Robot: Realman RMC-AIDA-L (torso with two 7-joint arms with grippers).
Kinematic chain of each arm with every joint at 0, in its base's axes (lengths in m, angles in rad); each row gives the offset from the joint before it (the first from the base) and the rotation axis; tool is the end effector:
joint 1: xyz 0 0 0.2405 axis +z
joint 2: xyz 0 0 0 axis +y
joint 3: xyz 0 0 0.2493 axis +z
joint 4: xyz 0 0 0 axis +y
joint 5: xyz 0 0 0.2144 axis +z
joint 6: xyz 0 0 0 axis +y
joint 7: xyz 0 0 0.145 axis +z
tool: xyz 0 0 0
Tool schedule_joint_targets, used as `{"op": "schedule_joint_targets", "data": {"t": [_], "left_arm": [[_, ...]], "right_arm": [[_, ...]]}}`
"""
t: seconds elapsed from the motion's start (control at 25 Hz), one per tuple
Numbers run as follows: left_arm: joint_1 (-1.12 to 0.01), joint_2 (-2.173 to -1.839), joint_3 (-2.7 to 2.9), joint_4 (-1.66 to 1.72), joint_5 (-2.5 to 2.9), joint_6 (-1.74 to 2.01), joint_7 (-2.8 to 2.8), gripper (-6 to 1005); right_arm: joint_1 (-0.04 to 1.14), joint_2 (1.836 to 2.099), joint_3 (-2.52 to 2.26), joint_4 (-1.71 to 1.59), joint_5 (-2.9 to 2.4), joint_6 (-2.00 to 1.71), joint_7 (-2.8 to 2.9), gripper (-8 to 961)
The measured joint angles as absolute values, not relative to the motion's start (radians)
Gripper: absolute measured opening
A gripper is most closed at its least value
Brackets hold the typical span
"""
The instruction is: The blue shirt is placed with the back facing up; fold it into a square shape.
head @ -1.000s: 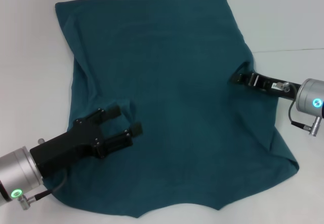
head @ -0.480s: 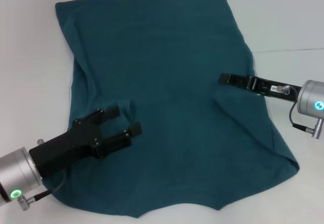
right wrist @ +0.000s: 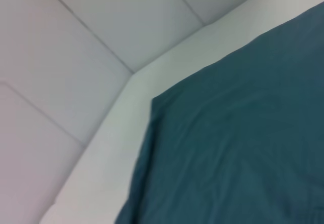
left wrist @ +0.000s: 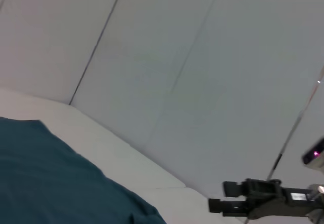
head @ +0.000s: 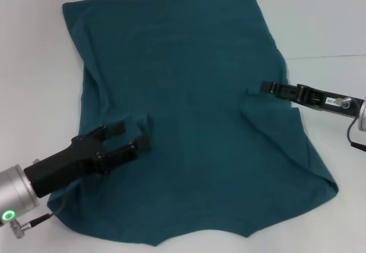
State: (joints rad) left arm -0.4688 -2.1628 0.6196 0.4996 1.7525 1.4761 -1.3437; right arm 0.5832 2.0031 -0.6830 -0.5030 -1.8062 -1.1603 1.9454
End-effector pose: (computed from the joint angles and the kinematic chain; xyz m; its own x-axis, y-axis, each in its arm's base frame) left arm -0.2611 0.3180 -0.0274 0.5092 0.3973 0.7634 0.6749 -0.7348 -0.0677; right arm 0.2894 0.3898 0.0291 0.2440 -0.6531 -0.7169 -0.9409 -0.3385 -0.0119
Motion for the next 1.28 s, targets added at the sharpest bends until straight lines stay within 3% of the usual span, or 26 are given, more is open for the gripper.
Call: {"op": "schedule_joint_targets", "data": {"t": [0.08, 0.24, 0.52, 0.8, 1.28], "left_arm": [[-0.454, -2.163, 0.620, 0.520, 1.751, 1.482, -1.371, 878], [-0.429, -2.163, 0.619, 0.553, 1.753, 1.483, -1.422, 877], [-0.352, -2.162, 0.591, 0.638, 1.756, 1.481, -1.493, 876], [-0.286, -2.157, 0.515, 0.702, 1.787, 1.486, -1.591, 875], [-0.277, -2.147, 0.409, 0.708, 1.979, 1.472, -1.702, 873]], "right_arm": [[0.578, 1.994, -0.678, -0.504, -1.806, -1.198, 1.946, 720], [0.569, 1.980, -0.671, -0.504, -1.806, -1.258, 1.948, 830], [0.570, 1.976, -0.648, -0.501, -1.805, -1.250, 1.951, 924], [0.580, 1.977, -0.647, -0.499, -1.805, -1.234, 1.955, 920], [0.583, 1.970, -0.649, -0.505, -1.813, -1.228, 1.970, 915]]}}
